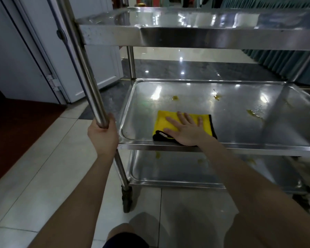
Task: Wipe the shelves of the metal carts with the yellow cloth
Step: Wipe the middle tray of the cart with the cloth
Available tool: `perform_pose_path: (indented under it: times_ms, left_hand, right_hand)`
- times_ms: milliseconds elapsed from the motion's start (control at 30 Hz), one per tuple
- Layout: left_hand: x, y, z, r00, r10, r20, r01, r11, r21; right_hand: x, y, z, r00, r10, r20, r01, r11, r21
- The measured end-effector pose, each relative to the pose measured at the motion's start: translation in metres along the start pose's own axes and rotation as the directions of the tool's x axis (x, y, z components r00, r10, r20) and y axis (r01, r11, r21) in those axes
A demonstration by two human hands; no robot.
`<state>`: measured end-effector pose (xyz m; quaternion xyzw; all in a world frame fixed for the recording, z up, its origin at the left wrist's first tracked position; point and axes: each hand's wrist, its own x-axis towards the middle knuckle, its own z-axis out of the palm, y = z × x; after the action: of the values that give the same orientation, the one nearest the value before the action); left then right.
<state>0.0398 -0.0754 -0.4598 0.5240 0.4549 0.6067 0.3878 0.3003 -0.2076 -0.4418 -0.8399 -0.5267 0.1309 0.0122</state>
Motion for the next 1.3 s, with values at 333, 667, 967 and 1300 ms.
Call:
perform_pose_path:
  times_ms: [333,667,967,1300]
  left_hand:
    - [-0.003,-0.005,0.004,0.999,0.015,-0.043,-0.015,1.0,0.014]
    - [-0.002,-0.004,0.006,0.996,0.062,-0.069,-0.059,0.997,0.049]
    - [0.002,0.001,-0.002,0.998,0.06,-0.022,-0.056,0.986,0.156]
    - [0.007,-0.005,-0.009,0.998,0.067,-0.005,-0.066,0.989,0.135]
  right_hand:
    - [0.127,-0.083,-0.016,0.998,-0.032,-0.062,0.031,1.0,-0.003]
    - [0.106,-0.139,0.008,0.989,-0.127,-0.078,0.127,0.992,-0.005]
    - [0.025,-0.117,0.014,0.978,-0.208,0.004,0.208,0.978,-0.026]
    - [-0.028,0.106,-0.009,0.997,0.058,-0.053,-0.056,0.998,0.028]
